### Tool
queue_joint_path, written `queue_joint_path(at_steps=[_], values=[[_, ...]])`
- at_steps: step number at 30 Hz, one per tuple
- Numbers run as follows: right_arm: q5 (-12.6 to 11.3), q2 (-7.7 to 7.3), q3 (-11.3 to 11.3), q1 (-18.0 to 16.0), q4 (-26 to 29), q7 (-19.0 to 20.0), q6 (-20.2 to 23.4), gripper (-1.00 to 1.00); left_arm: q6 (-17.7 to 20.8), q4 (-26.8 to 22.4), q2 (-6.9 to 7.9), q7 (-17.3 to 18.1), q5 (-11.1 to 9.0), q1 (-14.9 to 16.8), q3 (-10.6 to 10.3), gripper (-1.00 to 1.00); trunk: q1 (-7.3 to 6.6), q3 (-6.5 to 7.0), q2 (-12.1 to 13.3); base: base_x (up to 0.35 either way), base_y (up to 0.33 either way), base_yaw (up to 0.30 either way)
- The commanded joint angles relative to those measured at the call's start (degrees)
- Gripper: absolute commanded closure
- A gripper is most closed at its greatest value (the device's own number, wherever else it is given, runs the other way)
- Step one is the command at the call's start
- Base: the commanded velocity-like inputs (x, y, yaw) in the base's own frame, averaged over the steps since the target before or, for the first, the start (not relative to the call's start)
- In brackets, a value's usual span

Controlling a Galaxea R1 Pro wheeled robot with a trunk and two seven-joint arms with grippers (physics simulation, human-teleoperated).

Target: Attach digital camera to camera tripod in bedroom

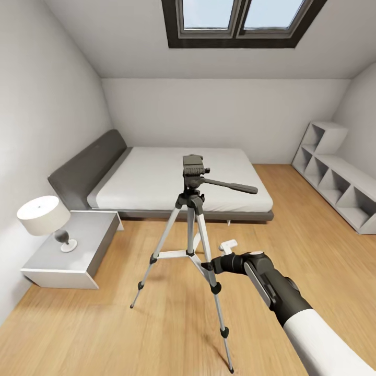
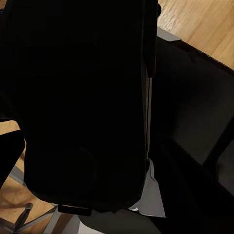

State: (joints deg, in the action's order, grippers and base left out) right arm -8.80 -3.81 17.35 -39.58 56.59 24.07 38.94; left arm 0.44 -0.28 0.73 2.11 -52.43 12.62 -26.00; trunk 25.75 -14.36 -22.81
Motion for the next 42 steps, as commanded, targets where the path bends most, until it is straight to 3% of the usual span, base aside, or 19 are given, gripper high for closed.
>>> queue_joint_path(at_steps=[1,8,19,28,42], values=[[-0.6,-0.06,0.1,-0.1,0.0,-0.2,0.3,-1.0,0.0,0.0,0.01,0.2,-0.5,0.0,-0.5,1.0,0.03,-0.1,-0.1,0.0,0.0,0.0],[-0.6,-0.08,0.1,-0.1,-0.1,-0.8,-0.1,-1.0,0.0,0.0,0.0,0.2,-0.5,0.0,-0.5,1.0,0.03,-0.1,-0.1,0.002,0.0,0.0],[-0.2,0.08,0.2,-0.1,-4.2,-1.2,-7.6,-1.0,0.1,0.0,0.01,0.3,-0.7,0.0,-0.5,1.0,0.03,-0.1,-0.1,0.144,0.0,0.0],[-0.5,0.46,0.2,-0.1,-7.2,-1.1,-9.2,-1.0,0.0,0.0,-0.02,0.3,-0.7,0.0,-0.5,1.0,0.03,-0.1,-0.1,0.02,0.0,0.0],[-0.7,1.14,0.2,-0.1,-10.3,-0.5,-18.9,-1.0,0.1,0.0,-0.03,0.2,-0.7,0.0,-0.5,1.0,0.03,-0.1,-0.1,0.001,0.0,0.0]])
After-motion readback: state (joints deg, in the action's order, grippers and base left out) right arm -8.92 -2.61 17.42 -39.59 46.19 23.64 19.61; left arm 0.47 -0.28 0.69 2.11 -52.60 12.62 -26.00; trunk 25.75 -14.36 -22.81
